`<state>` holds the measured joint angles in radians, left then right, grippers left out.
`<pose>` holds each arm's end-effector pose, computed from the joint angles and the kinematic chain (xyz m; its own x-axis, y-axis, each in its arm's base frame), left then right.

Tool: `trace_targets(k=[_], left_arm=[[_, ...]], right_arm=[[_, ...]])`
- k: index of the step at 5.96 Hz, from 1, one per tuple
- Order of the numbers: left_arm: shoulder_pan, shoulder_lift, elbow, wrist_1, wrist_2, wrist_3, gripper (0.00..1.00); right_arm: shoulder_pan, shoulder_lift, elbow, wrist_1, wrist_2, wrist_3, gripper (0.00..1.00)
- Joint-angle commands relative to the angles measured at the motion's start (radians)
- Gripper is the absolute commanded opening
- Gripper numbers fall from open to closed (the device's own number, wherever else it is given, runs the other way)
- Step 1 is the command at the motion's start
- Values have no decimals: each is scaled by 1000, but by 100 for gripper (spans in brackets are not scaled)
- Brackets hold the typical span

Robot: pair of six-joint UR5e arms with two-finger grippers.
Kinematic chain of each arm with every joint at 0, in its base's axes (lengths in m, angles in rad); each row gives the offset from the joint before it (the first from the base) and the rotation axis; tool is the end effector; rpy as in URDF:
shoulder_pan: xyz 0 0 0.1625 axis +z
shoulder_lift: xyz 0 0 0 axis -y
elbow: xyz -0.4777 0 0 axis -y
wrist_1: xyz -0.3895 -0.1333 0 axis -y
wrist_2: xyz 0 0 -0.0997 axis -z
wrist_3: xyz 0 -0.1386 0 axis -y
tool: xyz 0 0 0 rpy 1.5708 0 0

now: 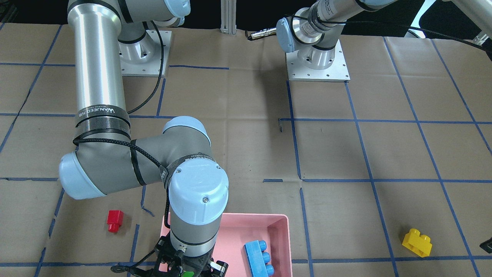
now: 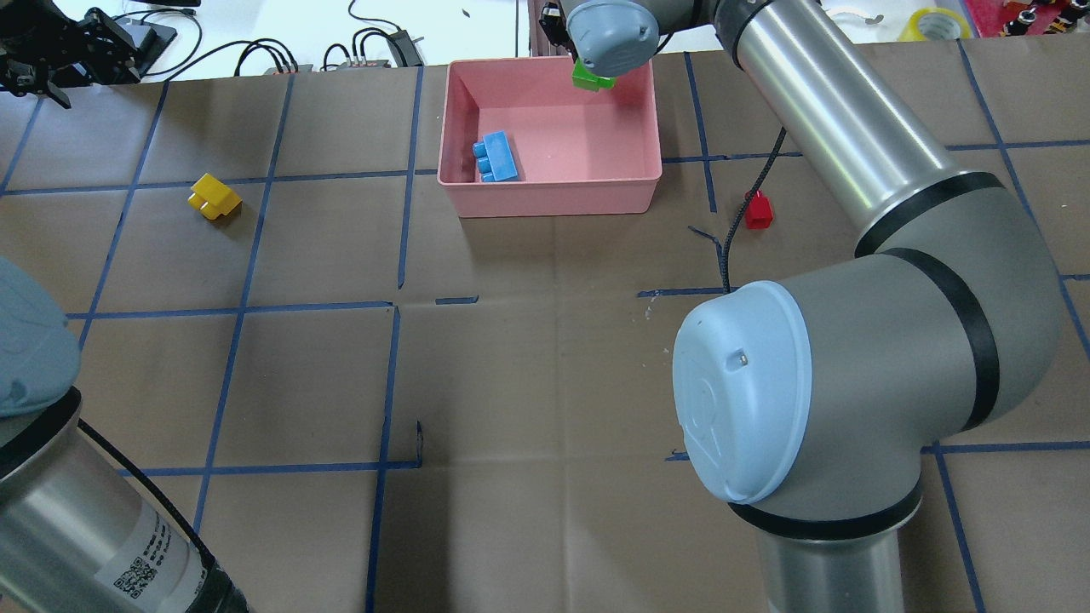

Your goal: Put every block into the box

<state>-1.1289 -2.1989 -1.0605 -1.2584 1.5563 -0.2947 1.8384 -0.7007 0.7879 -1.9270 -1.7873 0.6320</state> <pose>0.2164 -0.7739 0.3866 -0.7442 -0.6643 0.0698 -0.6644 0.7252 -0.1809 0.3339 -0.8264 0.3326 -0.9227 0.3853 0.0101 0.3597 0.8702 -0.3368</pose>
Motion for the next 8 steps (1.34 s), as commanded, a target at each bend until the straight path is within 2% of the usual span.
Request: trace_targets(k=[1, 2, 3, 4, 6, 7, 8], left_arm=[[-6, -27, -82, 118, -5, -106, 99], [-8, -39, -126, 161, -7, -116, 99], [-9, -39, -172, 165, -62, -189, 99], [-8, -44, -226, 231, -64, -205, 99], [-3, -74, -361, 449, -65, -193, 99], [-2, -76, -383, 455, -65, -193, 99], [1, -74, -406, 456, -65, -193, 99]], right_arm=[[1, -17, -2, 17, 2, -1, 98], [1, -23, -2, 28, 3, -3, 100], [1, -34, -4, 29, 2, 0, 100], [-1, -74, -1, 67, 0, -3, 100], [-14, -182, 20, 217, -1, -11, 99], [-28, -215, 25, 299, -1, -18, 90], [-53, -218, 25, 316, -3, -20, 90]])
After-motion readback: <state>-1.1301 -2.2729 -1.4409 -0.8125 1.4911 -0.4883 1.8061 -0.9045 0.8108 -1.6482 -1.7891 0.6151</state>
